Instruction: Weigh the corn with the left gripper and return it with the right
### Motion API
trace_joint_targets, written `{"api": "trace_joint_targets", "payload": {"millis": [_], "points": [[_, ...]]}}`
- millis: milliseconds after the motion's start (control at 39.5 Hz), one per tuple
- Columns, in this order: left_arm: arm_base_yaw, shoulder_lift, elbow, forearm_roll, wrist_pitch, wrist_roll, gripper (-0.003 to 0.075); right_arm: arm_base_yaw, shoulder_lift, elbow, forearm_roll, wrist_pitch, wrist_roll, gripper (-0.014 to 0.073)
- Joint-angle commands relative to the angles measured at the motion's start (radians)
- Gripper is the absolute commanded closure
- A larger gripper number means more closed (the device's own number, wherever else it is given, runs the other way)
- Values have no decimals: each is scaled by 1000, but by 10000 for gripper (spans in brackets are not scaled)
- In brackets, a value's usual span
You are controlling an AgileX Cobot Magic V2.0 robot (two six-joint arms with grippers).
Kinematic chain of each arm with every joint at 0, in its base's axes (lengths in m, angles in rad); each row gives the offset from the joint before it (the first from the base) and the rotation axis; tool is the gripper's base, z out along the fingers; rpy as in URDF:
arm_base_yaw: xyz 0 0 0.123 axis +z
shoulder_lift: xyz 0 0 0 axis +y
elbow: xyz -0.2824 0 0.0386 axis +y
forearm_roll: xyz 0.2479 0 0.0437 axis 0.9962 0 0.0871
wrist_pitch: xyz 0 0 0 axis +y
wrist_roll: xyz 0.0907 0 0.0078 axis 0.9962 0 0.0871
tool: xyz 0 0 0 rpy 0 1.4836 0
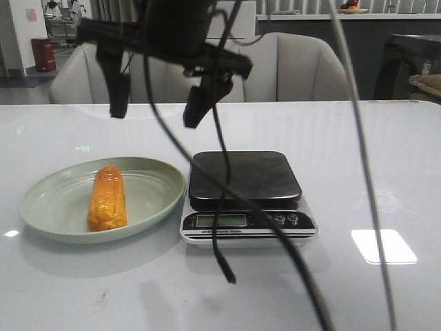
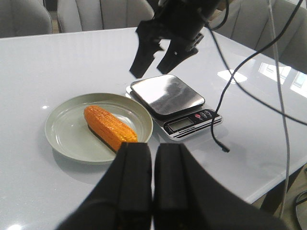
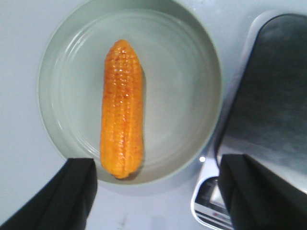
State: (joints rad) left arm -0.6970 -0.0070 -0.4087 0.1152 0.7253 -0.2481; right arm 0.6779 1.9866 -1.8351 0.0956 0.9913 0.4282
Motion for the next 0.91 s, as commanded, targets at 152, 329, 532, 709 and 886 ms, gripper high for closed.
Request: {"api": "trace_joint_targets", "payload": {"millis": [152,329,532,709,886], "points": [[-3,-8,-23,5,-72,0,598,-81,-237,40,15,64,-271,-21],[-3,-8,-23,5,-72,0,598,-95,-419,231,15,-47,-363,-21],[-3,-8,-23,5,-72,0,598,-95,-652,521,13,-258,-374,-17],[-3,-8,-23,5,-72,0,598,-95,-888,792,13,-432,-374,-12],[-3,-8,-23,5,-72,0,598,-95,-1091,1016,-16,-527,-378,-12]]}}
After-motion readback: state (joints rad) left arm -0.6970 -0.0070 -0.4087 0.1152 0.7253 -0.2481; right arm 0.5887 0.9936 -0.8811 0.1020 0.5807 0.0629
